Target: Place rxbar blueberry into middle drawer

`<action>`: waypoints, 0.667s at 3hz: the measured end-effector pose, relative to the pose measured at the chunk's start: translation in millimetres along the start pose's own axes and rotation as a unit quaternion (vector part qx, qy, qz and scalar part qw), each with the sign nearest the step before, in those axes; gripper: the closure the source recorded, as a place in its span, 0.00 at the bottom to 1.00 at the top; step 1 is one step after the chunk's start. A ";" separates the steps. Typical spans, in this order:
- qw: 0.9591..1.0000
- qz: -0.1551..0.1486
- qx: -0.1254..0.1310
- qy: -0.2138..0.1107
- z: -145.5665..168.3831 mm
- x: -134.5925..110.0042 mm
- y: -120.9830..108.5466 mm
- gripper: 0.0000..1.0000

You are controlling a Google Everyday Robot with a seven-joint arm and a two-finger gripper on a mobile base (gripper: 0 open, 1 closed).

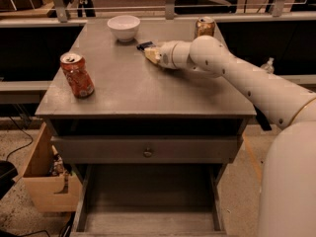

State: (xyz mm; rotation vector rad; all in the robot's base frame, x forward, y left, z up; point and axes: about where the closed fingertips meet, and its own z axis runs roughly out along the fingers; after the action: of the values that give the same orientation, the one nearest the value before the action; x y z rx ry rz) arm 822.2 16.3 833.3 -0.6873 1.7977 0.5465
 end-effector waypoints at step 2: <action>1.000 0.000 0.000 0.000 0.0 -0.1 0.0 1.00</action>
Offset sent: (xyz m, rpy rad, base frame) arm 0.0284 0.0047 0.0779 -0.1242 -0.0640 -0.0581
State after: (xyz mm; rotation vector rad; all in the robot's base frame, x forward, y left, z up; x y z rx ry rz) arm 822.2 16.3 833.3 -0.6873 1.7977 0.5464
